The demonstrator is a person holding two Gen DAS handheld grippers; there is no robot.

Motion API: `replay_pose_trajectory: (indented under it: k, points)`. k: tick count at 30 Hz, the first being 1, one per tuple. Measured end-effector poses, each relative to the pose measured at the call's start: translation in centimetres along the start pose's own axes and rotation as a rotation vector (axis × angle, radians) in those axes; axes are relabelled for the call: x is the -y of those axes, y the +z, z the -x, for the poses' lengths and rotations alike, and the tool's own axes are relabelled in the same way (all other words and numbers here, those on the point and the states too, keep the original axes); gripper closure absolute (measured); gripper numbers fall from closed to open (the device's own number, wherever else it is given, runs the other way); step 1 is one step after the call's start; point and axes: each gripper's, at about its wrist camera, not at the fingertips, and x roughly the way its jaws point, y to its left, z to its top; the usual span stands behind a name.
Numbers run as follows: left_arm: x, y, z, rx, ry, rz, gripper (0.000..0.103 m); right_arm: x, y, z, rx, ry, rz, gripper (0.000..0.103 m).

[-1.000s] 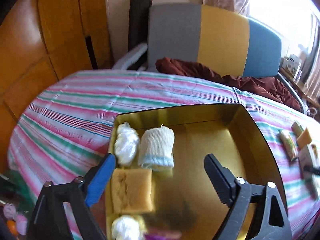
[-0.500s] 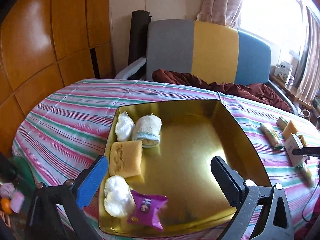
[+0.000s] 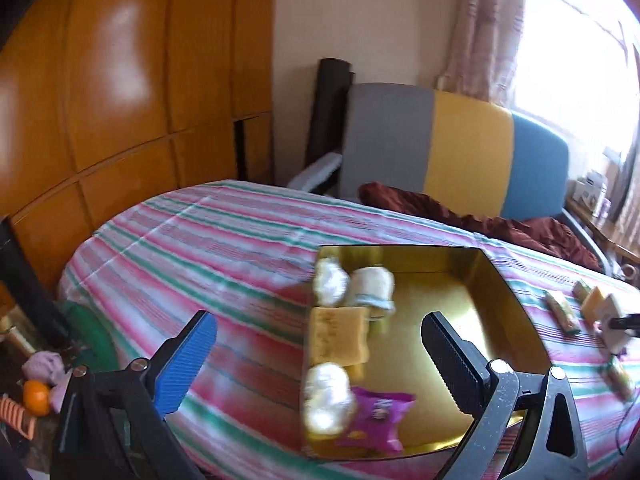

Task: Organize objects
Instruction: 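Carry the white tea box into the gold box with the right gripper and release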

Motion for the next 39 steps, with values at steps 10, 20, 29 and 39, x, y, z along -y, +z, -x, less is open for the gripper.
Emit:
replay_pose_trajectory:
  k: [10, 20, 29, 39]
  points:
    - [-3.0, -0.8, 0.9, 0.052, 0.061, 0.041, 0.000, -13.6, -0.2, 5.6, 0.042, 0.233, 0.164, 0.052]
    - [-4.0, -2.0, 1.1, 0.059, 0.049, 0.043, 0.000, -31.4, -4.5, -1.5, -0.215, 0.345, 0.395, 0.052]
    - [-5.3, -2.9, 0.1, 0.029, 0.047, 0.070, 0.000, -37.8, -6.6, -7.8, -0.351, 0.270, 0.390, 0.052]
    - [-6.2, -3.2, -0.8, -0.007, 0.032, 0.118, 0.000, -39.4, -8.2, -6.7, -0.353, 0.390, 0.353, 0.048]
